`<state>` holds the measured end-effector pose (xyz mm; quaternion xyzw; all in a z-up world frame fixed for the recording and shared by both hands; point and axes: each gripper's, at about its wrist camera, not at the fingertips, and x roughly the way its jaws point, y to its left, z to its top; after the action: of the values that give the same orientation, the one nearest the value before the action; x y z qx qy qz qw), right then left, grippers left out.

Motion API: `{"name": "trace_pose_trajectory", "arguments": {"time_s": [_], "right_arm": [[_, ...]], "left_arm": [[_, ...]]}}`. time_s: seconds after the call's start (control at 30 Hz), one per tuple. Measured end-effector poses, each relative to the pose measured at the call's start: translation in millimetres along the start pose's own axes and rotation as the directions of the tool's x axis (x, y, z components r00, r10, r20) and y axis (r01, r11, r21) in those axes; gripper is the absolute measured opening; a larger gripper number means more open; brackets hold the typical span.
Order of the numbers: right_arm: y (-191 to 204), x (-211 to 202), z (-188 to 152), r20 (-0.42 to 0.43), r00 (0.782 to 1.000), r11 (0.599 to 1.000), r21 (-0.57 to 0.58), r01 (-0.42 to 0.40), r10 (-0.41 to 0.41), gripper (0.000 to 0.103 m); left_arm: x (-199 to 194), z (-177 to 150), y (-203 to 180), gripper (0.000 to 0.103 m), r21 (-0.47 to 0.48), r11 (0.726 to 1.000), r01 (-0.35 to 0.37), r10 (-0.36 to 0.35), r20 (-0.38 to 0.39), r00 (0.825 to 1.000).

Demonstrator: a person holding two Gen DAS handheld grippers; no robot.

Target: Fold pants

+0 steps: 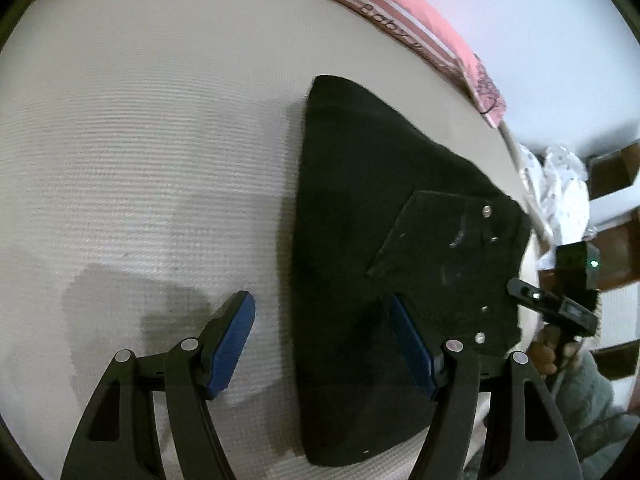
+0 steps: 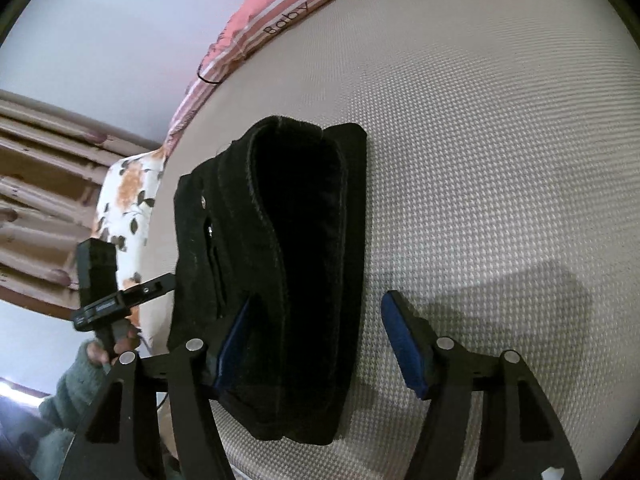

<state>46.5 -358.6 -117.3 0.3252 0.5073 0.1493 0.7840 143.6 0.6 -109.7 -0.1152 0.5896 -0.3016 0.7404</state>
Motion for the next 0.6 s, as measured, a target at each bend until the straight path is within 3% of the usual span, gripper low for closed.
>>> {"name": "trace_pose_trajectory", "arguments": {"time_s": [0.1,0.33,0.6], "right_arm": [[-5.1,5.6,2.5,-0.018,0.998,0.998,0.015,-0.058,0.058,0.049],[-12.8,14.0,13.2,-0.029,0.988,0.988,0.031,-0.149,0.150,0.048],[-11.3,26.3,26.0,-0.014,0.979,0.979,0.022,-0.201,0.202,0.045]], "left_arm": [[4.3,5.4,-0.6,0.070,0.010,0.999,0.038,-0.038,-0.015,0.999],[13.7,19.6,-0.6,0.070,0.009,0.990,0.143,-0.142,-0.034,0.989],[18.5,28.0,-8.1,0.070,0.046,0.990,0.130,-0.129,-0.018,0.991]]}}
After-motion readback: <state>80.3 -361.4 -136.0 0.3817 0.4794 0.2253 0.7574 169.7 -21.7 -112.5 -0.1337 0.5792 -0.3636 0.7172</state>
